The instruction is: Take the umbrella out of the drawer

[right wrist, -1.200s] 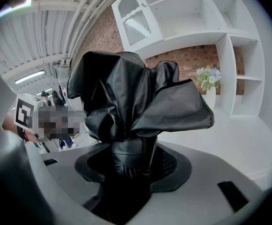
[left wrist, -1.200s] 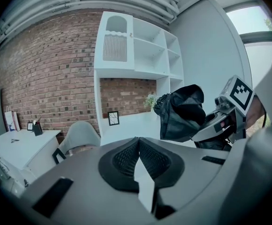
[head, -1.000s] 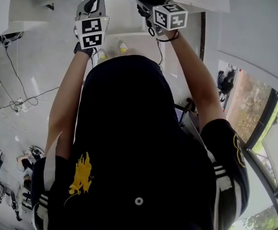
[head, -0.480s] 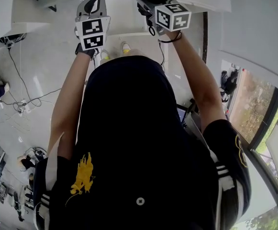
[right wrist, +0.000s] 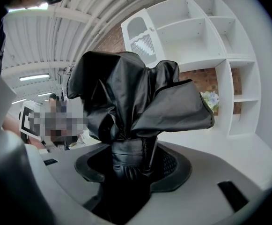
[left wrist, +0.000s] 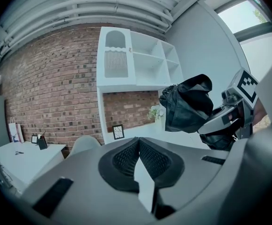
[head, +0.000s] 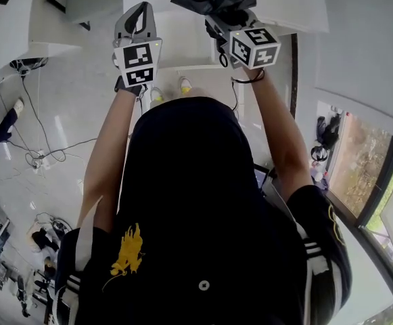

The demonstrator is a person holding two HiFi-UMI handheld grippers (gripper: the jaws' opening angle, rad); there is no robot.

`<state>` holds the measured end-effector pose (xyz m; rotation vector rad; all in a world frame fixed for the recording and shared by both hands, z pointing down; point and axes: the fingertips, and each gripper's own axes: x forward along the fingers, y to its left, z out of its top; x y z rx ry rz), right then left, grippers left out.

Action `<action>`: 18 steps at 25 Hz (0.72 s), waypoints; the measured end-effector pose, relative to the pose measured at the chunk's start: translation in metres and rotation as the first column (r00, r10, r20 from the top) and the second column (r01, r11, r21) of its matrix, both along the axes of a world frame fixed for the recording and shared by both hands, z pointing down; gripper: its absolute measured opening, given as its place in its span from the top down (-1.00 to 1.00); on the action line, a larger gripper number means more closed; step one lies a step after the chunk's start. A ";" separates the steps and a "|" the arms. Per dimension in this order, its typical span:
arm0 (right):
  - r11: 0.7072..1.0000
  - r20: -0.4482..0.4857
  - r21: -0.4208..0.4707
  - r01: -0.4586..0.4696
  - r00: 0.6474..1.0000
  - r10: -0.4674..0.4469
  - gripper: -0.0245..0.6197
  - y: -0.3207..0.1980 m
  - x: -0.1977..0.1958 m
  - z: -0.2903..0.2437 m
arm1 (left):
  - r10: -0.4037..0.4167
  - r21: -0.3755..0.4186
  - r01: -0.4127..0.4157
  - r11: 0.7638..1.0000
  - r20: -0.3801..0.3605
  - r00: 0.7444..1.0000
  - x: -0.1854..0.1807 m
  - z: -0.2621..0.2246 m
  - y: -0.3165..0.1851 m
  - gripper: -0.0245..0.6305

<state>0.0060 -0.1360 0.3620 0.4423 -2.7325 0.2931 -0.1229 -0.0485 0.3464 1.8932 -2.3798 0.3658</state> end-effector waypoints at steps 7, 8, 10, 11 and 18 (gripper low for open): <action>0.999 0.053 0.014 -0.028 0.998 0.027 0.15 -0.005 -0.001 -0.021 | -0.026 0.040 0.025 0.999 0.012 1.000 -0.011 -0.024 -0.002 0.87; 0.999 0.062 0.015 -0.029 0.998 0.029 0.15 -0.005 -0.002 -0.023 | -0.028 0.043 0.028 0.999 0.014 1.000 -0.011 -0.026 -0.002 0.87; 0.999 0.079 0.020 -0.026 0.997 0.025 0.15 -0.007 -0.006 -0.027 | -0.036 0.053 0.035 0.998 0.023 0.999 -0.014 -0.030 -0.003 0.87; 0.999 0.086 0.025 -0.026 0.996 0.023 0.15 -0.009 -0.006 -0.028 | -0.040 0.059 0.038 0.998 0.026 0.999 -0.014 -0.032 -0.005 0.87; 0.998 0.123 0.051 -0.035 0.992 0.028 0.15 -0.013 -0.012 -0.047 | -0.039 0.085 0.036 0.996 0.034 0.999 -0.018 -0.047 -0.009 0.87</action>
